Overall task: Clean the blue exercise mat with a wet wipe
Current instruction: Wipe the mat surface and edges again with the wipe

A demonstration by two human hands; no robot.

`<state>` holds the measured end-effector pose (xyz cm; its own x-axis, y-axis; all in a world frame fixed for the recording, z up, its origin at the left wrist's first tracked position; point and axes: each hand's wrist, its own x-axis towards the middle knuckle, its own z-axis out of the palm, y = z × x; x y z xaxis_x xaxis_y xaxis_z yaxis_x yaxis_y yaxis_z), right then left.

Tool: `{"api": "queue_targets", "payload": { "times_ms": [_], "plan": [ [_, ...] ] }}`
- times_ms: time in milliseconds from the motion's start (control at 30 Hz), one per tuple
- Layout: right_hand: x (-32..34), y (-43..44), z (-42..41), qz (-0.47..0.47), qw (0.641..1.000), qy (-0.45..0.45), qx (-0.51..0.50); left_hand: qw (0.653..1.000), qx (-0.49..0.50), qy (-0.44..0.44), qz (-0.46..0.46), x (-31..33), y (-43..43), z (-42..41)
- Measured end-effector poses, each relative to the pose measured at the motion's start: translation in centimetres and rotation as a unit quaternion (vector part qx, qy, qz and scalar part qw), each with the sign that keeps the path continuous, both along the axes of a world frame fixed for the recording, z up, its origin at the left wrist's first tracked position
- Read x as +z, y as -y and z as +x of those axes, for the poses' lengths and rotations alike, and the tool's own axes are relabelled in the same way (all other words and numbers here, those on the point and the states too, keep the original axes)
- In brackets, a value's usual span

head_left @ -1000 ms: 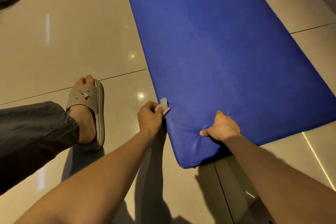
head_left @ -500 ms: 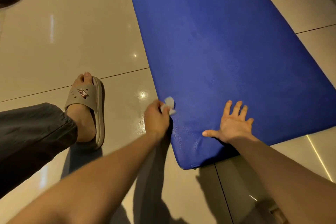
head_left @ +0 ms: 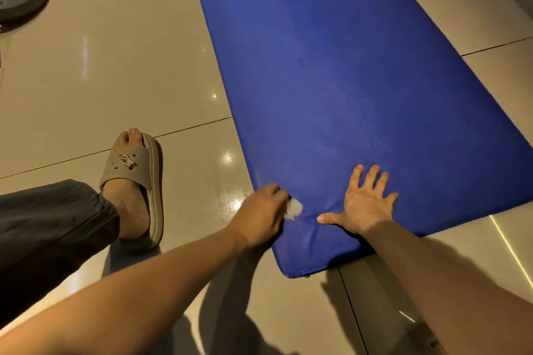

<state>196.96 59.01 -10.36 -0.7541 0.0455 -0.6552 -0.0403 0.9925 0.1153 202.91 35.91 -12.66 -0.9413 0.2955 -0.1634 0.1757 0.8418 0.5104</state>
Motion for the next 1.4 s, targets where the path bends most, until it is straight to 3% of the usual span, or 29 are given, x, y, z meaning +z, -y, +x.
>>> {"api": "queue_targets", "payload": {
  "times_ms": [167,233,300,400,533,733,800,867,967,1100,1133,1200,1300,1400],
  "plan": [
    [-0.4,-0.1,0.1,-0.009,1.0,-0.007,-0.003,0.972,0.218,-0.042,-0.071,0.2,3.4,-9.0],
    [-0.5,-0.2,0.2,-0.011,1.0,-0.008,-0.004,0.968,0.235,-0.027,-0.08,0.7,3.1,-9.2],
    [-0.4,-0.3,0.2,-0.013,1.0,-0.011,-0.005,0.986,0.151,-0.013,-0.066,1.1,1.4,-6.5],
    [-0.3,-0.1,0.0,-0.022,1.0,-0.009,-0.015,0.997,-0.065,0.023,-0.028,1.5,-1.8,0.0],
    [-0.3,0.0,0.0,-0.03,0.999,-0.013,-0.026,0.986,-0.158,-0.03,-0.049,0.8,-1.1,-1.0],
    [-0.7,-0.1,0.0,-0.035,0.999,-0.018,-0.028,0.982,0.131,-0.053,-0.123,1.2,2.6,-10.7],
    [-0.7,-0.1,0.0,-0.036,0.999,-0.017,-0.031,0.981,0.151,-0.037,-0.118,1.3,1.8,-10.4],
    [-0.6,0.0,0.0,-0.039,0.999,-0.018,-0.033,0.993,0.09,-0.03,-0.068,1.1,-0.3,-7.1],
    [-0.2,0.0,0.1,-0.051,0.998,-0.021,-0.037,0.996,-0.083,0.001,-0.012,0.5,-3.3,-0.4],
    [1.5,-2.4,-1.1,-0.079,0.996,-0.017,-0.024,0.979,-0.194,-0.052,-0.043,0.0,-2.7,-2.2],
    [1.9,-3.2,-1.4,-0.076,0.996,-0.023,-0.026,0.98,-0.173,-0.073,-0.063,0.1,-2.1,-3.9],
    [2.2,-4.7,-1.2,-0.045,0.996,-0.052,-0.06,0.991,-0.034,-0.095,-0.09,0.5,0.0,-8.2],
    [1.3,-5.4,-0.1,-0.026,0.994,-0.04,-0.097,0.972,0.165,-0.064,-0.158,1.2,3.3,-12.3],
    [0.8,-5.4,0.0,-0.018,0.994,-0.048,-0.093,0.975,0.18,-0.037,-0.128,1.7,1.6,-10.4]
  ]
}}
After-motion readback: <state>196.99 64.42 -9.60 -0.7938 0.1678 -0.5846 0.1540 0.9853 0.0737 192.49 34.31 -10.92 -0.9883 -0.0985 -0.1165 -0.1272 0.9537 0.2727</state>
